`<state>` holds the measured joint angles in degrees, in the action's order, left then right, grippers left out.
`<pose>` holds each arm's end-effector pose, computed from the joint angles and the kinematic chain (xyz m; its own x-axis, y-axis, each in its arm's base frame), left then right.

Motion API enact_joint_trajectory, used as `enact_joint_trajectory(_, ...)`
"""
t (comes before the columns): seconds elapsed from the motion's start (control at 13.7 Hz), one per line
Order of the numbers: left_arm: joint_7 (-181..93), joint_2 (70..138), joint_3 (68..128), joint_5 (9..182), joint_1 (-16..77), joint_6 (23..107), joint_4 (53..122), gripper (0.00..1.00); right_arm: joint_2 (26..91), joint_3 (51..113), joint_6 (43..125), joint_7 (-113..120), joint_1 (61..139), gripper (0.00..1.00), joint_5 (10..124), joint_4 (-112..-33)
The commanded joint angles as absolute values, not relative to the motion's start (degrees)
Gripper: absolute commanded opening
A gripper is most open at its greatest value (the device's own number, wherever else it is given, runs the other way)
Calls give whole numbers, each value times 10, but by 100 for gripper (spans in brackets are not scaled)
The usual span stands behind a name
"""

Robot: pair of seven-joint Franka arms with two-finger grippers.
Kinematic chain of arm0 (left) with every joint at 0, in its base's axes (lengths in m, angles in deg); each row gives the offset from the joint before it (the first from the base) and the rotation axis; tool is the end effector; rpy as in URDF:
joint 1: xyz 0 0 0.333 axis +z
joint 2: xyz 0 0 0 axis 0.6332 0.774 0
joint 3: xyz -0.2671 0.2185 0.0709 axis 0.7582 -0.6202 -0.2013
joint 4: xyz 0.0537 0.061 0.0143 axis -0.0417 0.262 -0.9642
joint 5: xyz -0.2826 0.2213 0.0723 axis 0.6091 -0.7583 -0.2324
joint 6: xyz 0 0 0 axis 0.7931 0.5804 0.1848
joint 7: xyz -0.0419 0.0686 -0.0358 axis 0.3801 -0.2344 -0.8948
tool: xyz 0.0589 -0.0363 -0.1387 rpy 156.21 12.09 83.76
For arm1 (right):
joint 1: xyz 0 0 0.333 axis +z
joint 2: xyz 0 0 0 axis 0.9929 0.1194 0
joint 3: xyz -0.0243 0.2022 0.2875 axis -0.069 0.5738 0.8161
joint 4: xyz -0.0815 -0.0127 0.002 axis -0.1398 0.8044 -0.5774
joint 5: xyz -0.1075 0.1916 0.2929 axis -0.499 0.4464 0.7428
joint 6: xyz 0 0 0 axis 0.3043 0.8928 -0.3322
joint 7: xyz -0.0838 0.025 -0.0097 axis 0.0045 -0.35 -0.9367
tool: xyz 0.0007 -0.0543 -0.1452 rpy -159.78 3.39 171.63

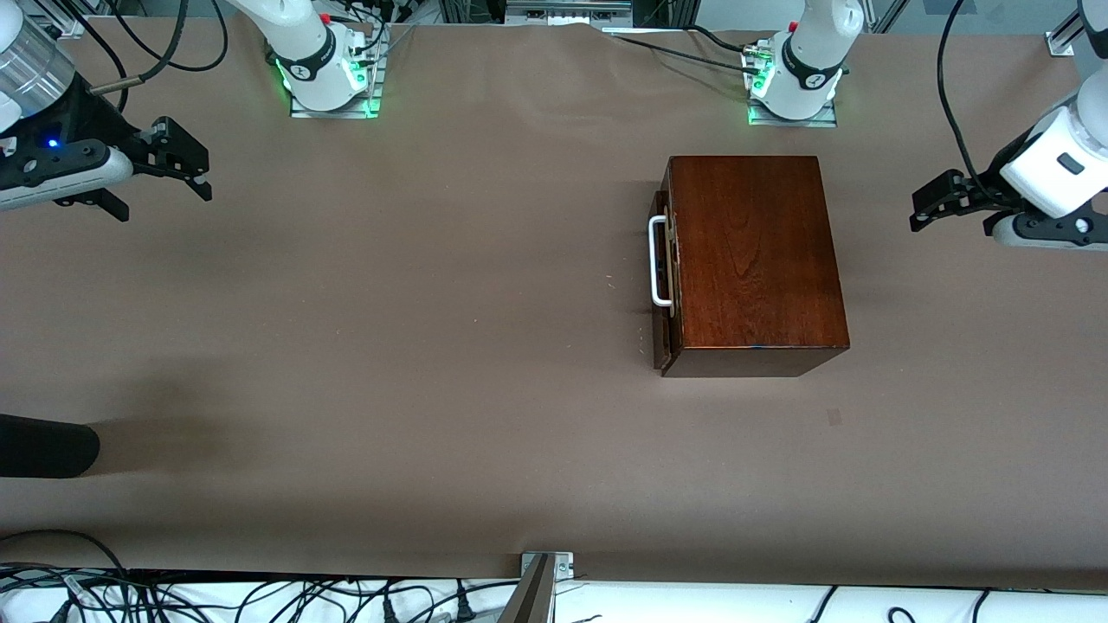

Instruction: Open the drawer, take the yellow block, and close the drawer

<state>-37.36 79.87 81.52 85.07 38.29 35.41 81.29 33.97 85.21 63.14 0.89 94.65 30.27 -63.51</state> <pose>0.5211 -0.0198 0.5719 0.9907 -0.0488 -0.1266 -0.0524 -0.9983 -0.0254 0.5254 0.0856 0.6343 0.9512 0.2904 0.1049 0.2914 -0.9566 0.0059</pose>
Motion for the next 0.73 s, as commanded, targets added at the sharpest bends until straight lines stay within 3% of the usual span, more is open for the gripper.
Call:
enact_joint_trajectory(0.0, -374, 827, 817, 856, 379, 335, 790, 100, 340, 853, 632, 6, 942, 100, 308, -630)
enact_joint_trajectory(0.37, -371, 837, 831, 856, 342, 331, 779, 100, 340, 853, 632, 6, 942, 100, 308, -630)
enact_joint_trajectory(0.66, -471, 863, 928, 853, 326, 340, 778, 100, 340, 853, 633, 6, 942, 100, 308, -630)
